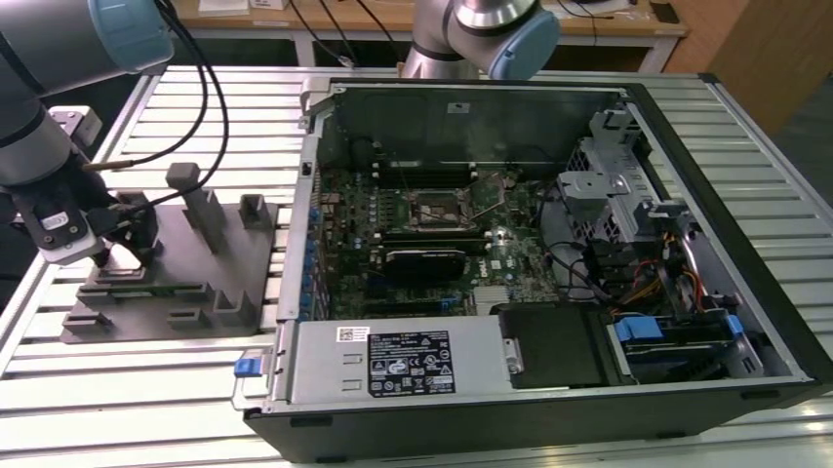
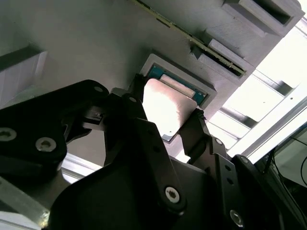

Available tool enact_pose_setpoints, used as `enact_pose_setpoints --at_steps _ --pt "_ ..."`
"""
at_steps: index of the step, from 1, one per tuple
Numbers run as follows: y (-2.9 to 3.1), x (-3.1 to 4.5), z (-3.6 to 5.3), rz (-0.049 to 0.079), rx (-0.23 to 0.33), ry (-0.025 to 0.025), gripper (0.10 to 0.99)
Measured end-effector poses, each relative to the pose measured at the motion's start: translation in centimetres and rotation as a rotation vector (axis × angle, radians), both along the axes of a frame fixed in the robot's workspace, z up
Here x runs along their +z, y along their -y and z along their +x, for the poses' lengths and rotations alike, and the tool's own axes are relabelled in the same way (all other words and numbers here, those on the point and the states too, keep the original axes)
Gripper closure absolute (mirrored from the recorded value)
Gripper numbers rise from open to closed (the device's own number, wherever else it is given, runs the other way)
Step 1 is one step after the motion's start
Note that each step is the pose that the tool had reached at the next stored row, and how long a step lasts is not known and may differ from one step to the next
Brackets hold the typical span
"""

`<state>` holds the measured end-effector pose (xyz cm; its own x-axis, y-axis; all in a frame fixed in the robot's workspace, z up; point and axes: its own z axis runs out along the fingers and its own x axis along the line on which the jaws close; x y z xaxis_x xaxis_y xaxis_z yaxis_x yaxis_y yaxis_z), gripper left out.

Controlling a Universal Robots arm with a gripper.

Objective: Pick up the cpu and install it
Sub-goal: 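Pick up the cpu and move it towards the insertion slot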

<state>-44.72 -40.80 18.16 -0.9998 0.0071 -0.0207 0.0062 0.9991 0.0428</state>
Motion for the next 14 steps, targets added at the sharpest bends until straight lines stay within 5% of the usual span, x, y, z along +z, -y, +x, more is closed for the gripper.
enact_pose_setpoints --at_steps 6,14 --pt "0.00 0.94 0.00 0.000 0.000 -0.0001 0.541" --pt "0.00 1.27 0.00 0.000 0.000 -0.0002 0.541"
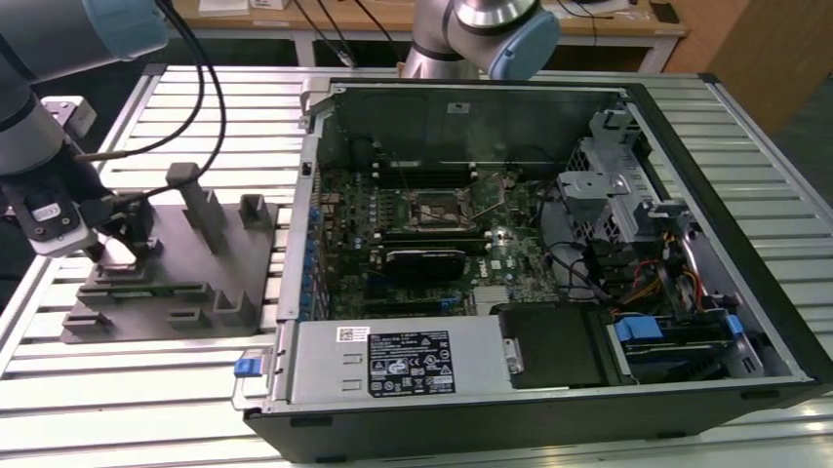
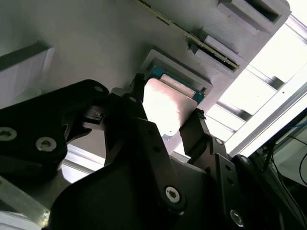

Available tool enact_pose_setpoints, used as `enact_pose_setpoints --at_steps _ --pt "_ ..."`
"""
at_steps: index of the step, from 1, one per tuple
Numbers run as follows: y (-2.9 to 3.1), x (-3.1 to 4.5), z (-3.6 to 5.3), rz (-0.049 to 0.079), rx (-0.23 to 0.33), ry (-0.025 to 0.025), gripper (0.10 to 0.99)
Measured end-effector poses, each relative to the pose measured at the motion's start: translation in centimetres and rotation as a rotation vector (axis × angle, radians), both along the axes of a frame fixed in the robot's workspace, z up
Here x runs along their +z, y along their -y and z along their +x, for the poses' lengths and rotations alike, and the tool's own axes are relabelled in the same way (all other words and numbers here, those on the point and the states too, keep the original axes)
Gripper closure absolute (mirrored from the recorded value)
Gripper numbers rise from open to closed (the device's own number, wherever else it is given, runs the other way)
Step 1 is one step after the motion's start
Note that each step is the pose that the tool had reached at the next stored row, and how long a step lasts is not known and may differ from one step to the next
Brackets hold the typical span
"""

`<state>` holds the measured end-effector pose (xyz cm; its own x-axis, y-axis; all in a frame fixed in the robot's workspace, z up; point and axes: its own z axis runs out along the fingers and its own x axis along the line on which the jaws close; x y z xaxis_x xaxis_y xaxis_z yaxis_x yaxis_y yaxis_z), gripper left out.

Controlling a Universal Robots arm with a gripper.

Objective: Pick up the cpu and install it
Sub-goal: 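Pick up the cpu and move it towards the insertion slot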

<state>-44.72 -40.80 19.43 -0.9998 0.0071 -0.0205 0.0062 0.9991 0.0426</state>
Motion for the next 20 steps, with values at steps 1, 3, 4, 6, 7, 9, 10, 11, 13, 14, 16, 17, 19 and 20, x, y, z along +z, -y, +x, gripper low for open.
enact_pose_setpoints --at_steps 1,3,4,6,7,9,10,11,13,14,16,17,19,20 --pt "0.00 0.12 0.00 0.000 0.000 0.0000 0.541" --pt "0.00 0.38 0.00 0.000 0.000 0.0001 0.541" --pt "0.00 0.54 0.00 0.000 0.000 0.0000 0.541" --pt "0.00 0.92 0.00 0.000 0.000 0.0001 0.541" --pt "0.00 1.11 0.00 0.000 0.000 0.0001 0.541" --pt "0.00 1.53 0.00 0.000 0.000 0.0000 0.541" --pt "0.00 1.78 0.00 0.000 0.000 0.0001 0.541" --pt "0.00 2.00 0.00 0.000 0.000 0.0001 0.541" --pt "0.00 2.45 0.00 0.000 0.000 0.0001 0.541" --pt "0.00 2.66 0.00 0.000 0.000 0.0002 0.541" --pt "0.00 3.12 0.00 0.000 0.000 0.0001 0.541" --pt "0.00 3.34 0.00 0.000 0.000 0.0001 0.541" --pt "0.00 3.83 0.00 0.000 0.000 0.0001 0.541" --pt "0.00 4.05 0.00 0.000 0.000 0.0001 0.541"
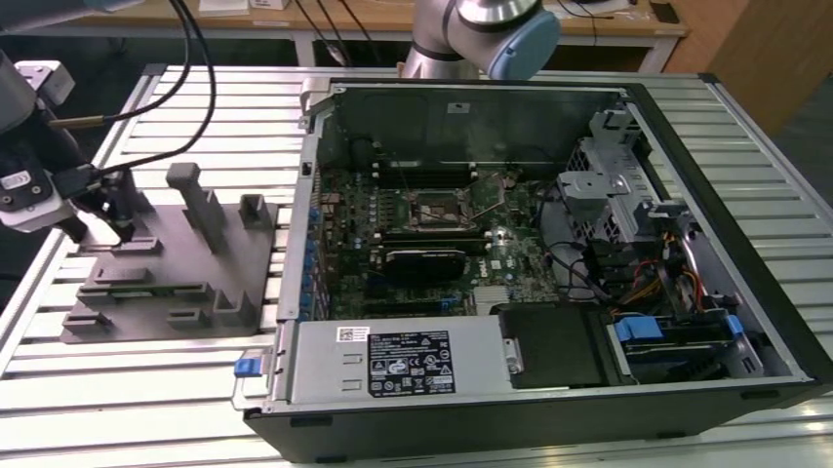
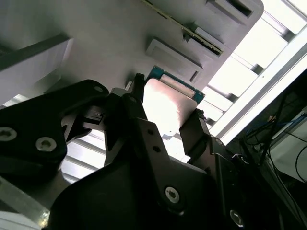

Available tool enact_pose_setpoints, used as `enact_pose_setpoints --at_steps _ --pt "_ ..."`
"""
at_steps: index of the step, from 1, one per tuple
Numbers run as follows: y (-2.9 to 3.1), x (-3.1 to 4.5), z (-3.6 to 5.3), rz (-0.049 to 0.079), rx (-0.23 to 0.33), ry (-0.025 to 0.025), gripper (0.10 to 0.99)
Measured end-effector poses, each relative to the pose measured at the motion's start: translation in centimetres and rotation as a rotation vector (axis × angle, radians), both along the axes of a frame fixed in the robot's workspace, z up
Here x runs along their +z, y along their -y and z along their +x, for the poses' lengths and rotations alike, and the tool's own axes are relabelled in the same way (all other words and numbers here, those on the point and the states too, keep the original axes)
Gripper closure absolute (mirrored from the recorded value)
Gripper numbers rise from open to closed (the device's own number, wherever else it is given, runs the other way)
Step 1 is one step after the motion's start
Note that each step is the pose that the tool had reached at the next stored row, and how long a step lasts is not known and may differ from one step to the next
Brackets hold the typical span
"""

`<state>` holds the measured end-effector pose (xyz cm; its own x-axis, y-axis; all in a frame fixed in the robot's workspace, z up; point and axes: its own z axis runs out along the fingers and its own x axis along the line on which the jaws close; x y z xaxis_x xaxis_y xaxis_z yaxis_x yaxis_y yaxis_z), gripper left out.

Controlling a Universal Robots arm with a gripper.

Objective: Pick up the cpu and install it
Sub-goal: 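Pick up the cpu and move it towards the insertion slot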

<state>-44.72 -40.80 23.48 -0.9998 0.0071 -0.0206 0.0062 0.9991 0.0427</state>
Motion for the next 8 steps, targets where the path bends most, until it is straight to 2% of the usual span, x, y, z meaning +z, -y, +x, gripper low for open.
enact_pose_setpoints --at_steps 2,3,8 --pt "0.00 0.48 0.00 0.000 0.000 -0.0001 0.541" --pt "0.00 1.00 0.00 0.000 0.000 0.0001 0.541" --pt "0.00 2.21 0.00 0.000 0.000 0.0000 0.541"
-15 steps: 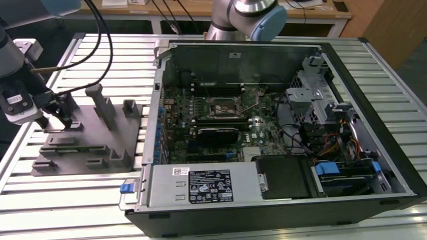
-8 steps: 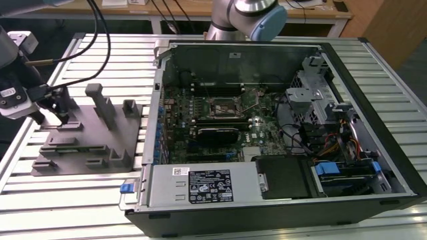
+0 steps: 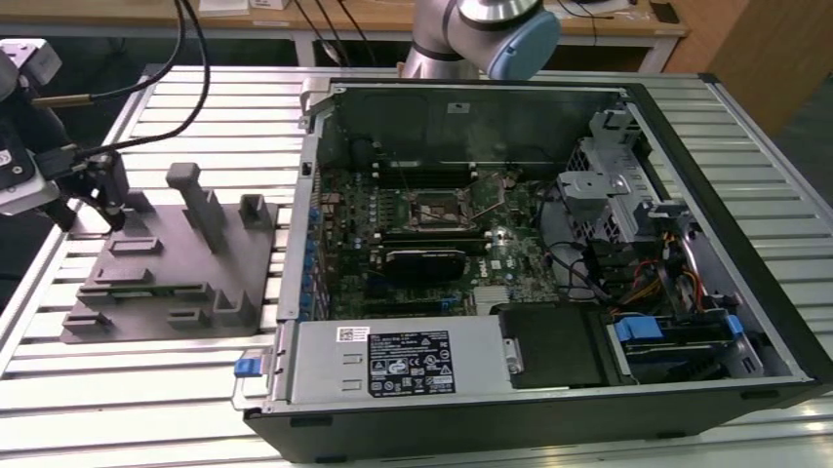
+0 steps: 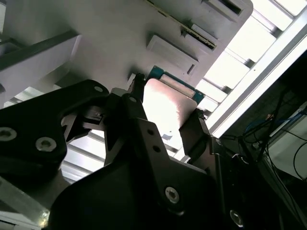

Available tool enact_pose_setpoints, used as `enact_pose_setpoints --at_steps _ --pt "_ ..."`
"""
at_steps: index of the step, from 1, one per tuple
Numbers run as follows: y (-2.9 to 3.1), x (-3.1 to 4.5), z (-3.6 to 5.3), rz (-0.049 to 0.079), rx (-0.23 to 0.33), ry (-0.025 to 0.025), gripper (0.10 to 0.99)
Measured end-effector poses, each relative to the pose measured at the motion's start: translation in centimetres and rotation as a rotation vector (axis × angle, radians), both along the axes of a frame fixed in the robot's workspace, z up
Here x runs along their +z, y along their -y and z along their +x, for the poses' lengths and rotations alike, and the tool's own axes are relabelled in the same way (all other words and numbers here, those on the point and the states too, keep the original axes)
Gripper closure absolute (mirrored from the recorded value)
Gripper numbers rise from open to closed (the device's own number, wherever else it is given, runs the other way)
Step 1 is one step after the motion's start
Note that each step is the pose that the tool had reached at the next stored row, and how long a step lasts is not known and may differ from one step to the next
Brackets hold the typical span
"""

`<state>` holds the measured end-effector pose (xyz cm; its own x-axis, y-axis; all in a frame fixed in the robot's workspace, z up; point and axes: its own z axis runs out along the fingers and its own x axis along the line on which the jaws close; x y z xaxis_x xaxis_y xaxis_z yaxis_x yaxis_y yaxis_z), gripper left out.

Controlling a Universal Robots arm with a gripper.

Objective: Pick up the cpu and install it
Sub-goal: 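Pick up the cpu and move it towards the insertion slot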

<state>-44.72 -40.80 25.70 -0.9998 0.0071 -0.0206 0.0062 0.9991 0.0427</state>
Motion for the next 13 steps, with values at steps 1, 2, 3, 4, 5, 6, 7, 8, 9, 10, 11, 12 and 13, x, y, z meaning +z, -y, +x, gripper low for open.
enact_pose_setpoints --at_steps 1,2,3,4,5,6,7,8,9,10,11,12,13 --pt "0.00 0.24 0.00 0.000 0.000 0.0000 0.541" --pt "0.00 0.45 0.00 0.000 0.000 0.0000 0.541" --pt "0.00 0.69 0.00 0.000 0.000 -0.0001 0.541" --pt "0.00 0.90 0.00 0.000 0.000 0.0000 0.541" --pt "0.00 1.12 0.00 0.000 0.000 0.0000 0.541" --pt "0.00 1.33 0.00 0.000 0.000 0.0002 0.541" --pt "0.00 1.55 0.00 0.000 0.000 0.0001 0.541" --pt "0.00 1.76 0.00 0.000 0.000 0.0000 0.541" --pt "0.00 1.95 0.00 0.000 0.000 -0.0001 0.541" --pt "0.00 2.13 0.00 0.000 0.000 0.0000 0.541" --pt "0.00 2.32 0.00 0.000 0.000 0.0000 0.541" --pt "0.00 2.54 0.00 0.000 0.000 0.0000 0.541" --pt "0.00 2.75 0.00 0.000 0.000 0.0000 0.541"
